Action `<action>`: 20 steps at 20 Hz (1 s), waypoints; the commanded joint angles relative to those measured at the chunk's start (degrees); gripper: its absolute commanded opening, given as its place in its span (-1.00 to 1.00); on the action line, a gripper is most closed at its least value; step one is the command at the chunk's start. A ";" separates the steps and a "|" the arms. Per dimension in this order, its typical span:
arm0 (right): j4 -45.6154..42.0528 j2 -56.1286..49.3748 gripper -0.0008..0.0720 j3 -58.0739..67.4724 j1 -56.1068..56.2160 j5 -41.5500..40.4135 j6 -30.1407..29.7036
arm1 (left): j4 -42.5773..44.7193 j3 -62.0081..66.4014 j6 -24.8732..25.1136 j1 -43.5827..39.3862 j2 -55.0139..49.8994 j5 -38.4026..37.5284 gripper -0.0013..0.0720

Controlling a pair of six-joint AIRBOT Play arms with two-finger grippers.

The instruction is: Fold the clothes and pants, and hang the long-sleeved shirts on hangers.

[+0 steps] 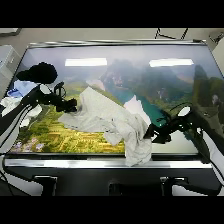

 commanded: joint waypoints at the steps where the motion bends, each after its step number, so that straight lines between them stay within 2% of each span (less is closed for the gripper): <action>1: 7.87 -1.57 -0.46 -0.04 0.07 -2.71 -0.92 | -0.26 0.22 1.22 -0.11 1.97 0.09 -0.89; 2: 8.76 -1.51 -0.84 0.68 0.04 -3.08 -0.96 | -0.24 0.85 1.25 -0.04 2.82 0.11 -0.89; 5: 6.21 1.01 -0.84 8.87 -0.09 -1.77 -1.14 | -0.22 5.77 2.67 0.79 7.58 0.11 -0.89; 8: -1.44 6.21 -0.84 28.89 -0.09 -0.70 -1.07 | -0.02 13.70 3.58 2.84 15.52 2.12 -0.89; 11: -10.47 11.41 -0.84 51.74 -0.09 -3.28 -0.28 | -0.04 20.85 3.52 5.66 26.43 5.77 -0.89; 13: -17.18 15.30 -0.84 62.77 -0.09 -4.79 0.98 | 0.00 22.01 3.52 7.39 35.21 8.09 -0.89; 16: -23.17 22.25 -0.84 67.78 -0.09 -5.88 3.48 | 3.26 21.94 1.42 8.85 47.34 8.26 -0.89; 20: -23.19 30.67 -0.84 67.78 -0.04 -13.60 5.07 | 8.96 21.97 -4.04 8.85 58.80 8.96 -0.89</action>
